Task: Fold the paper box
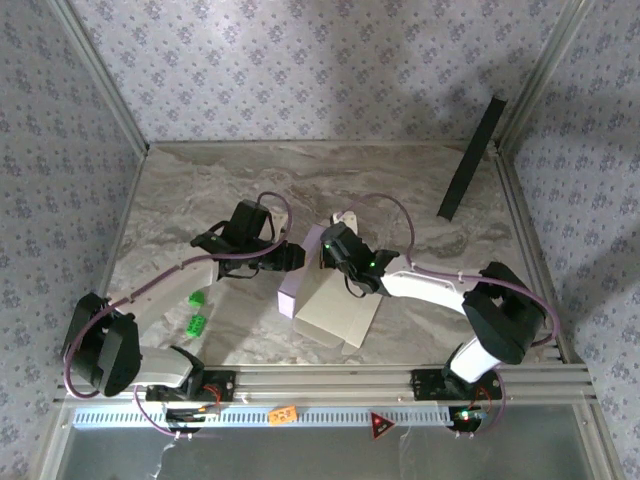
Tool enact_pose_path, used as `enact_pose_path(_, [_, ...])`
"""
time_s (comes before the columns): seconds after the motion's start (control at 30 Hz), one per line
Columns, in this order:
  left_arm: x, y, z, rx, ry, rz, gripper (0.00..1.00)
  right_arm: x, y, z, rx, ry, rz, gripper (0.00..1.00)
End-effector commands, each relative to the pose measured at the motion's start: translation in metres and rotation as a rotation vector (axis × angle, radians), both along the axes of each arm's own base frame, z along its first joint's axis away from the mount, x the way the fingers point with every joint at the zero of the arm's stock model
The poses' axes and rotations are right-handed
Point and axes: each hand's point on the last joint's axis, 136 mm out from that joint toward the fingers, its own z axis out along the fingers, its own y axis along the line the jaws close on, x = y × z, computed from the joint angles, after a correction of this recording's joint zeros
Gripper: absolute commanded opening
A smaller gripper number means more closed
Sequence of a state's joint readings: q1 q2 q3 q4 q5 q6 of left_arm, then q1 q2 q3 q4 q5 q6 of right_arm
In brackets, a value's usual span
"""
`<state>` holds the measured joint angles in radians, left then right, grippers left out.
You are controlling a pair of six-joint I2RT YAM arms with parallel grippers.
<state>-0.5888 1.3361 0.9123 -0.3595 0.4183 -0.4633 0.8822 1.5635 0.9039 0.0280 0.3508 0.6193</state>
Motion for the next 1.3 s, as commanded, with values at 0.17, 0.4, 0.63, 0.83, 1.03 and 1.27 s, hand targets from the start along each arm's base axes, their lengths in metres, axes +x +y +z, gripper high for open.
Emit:
enact_pose_path(0.17, [0.023,0.018,0.022,0.075,-0.048,0.12,0.48,-0.026,-0.005,-0.038,-0.095,0.1,0.048,0.0])
enact_pose_path(0.4, [0.053,-0.003,0.048,0.038,-0.075,0.122,0.68,-0.026,-0.003,-0.037,-0.099,0.099,0.049,0.0])
enact_pose_path(0.63, [0.069,-0.028,0.03,0.092,-0.001,0.071,0.7,-0.026,-0.005,-0.035,-0.088,0.101,0.026,0.0])
enact_pose_path(0.83, [0.076,-0.043,0.02,0.1,0.022,0.055,0.74,-0.025,-0.005,-0.034,-0.086,0.1,0.025,0.0])
enact_pose_path(1.03, [0.073,-0.053,0.014,0.079,0.039,0.022,0.75,-0.026,-0.005,-0.036,-0.09,0.105,0.026,0.0])
enact_pose_path(1.27, [0.07,-0.056,0.0,0.087,0.078,0.01,0.78,-0.025,-0.005,-0.034,-0.09,0.105,0.022,0.0])
